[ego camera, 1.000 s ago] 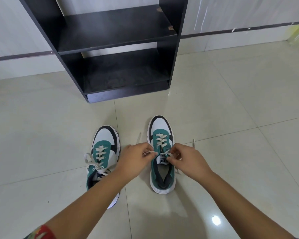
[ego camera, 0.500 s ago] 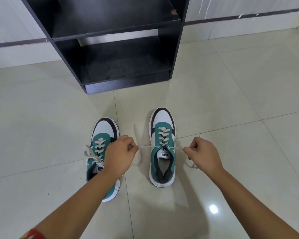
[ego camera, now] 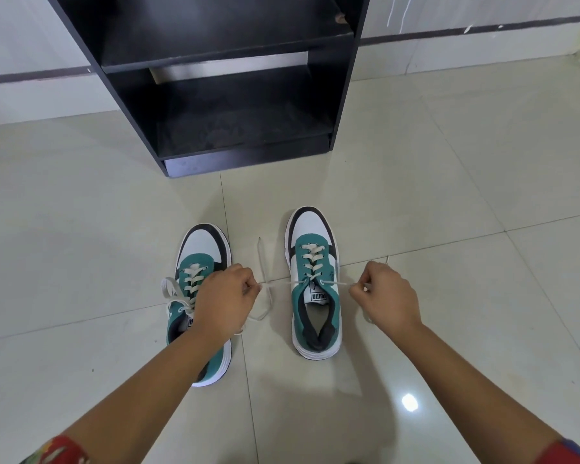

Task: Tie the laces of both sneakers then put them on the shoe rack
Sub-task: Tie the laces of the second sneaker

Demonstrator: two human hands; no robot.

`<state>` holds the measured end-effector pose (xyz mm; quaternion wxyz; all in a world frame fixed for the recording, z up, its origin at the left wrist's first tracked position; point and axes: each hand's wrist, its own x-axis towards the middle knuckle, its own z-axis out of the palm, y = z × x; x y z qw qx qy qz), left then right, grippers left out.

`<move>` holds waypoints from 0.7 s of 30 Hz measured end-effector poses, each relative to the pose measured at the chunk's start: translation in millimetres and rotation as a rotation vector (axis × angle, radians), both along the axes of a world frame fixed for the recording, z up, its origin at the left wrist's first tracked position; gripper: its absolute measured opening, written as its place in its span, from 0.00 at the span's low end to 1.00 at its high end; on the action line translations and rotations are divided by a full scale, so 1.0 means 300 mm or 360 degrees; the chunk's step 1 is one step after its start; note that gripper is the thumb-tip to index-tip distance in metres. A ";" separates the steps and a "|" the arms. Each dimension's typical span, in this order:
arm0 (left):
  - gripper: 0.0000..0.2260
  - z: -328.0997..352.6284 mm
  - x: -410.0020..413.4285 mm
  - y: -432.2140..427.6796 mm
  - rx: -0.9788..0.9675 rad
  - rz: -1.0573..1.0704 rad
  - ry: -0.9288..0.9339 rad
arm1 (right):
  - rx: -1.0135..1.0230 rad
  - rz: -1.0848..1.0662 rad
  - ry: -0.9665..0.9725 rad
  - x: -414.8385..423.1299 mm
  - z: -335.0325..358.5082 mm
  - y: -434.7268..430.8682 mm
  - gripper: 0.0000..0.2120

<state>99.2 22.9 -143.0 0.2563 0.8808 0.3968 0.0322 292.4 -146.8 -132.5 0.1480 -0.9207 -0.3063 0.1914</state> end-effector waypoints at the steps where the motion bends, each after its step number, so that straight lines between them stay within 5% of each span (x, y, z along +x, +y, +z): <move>1: 0.05 -0.001 -0.003 -0.002 0.0096 -0.0068 0.0046 | 0.0014 0.0062 -0.0060 -0.005 0.004 -0.003 0.05; 4: 0.14 0.019 -0.001 -0.056 0.0339 -0.0068 -0.0040 | 0.0219 0.0141 -0.0302 -0.023 0.033 -0.032 0.06; 6: 0.12 0.057 0.022 -0.128 0.0077 0.0028 -0.0204 | 0.0163 0.0076 -0.0277 -0.048 0.055 -0.054 0.11; 9: 0.13 0.053 0.074 -0.181 -0.0607 0.0242 -0.0301 | -0.0039 -0.0007 0.0324 -0.094 0.046 -0.049 0.20; 12: 0.10 0.062 0.135 -0.176 -0.1195 0.0714 -0.0599 | 0.0347 -0.0488 0.1021 -0.099 0.025 -0.001 0.18; 15: 0.08 0.088 0.193 -0.183 -0.1472 0.0974 -0.0800 | 0.0680 -0.1047 0.1584 -0.096 0.035 0.054 0.14; 18: 0.07 0.081 0.235 -0.198 -0.1501 0.1058 -0.0757 | 0.0833 -0.1099 0.1594 -0.103 0.070 0.084 0.06; 21: 0.02 0.080 0.241 -0.205 -0.1397 0.1059 -0.0690 | 0.0909 -0.0962 0.1517 -0.118 0.107 0.094 0.08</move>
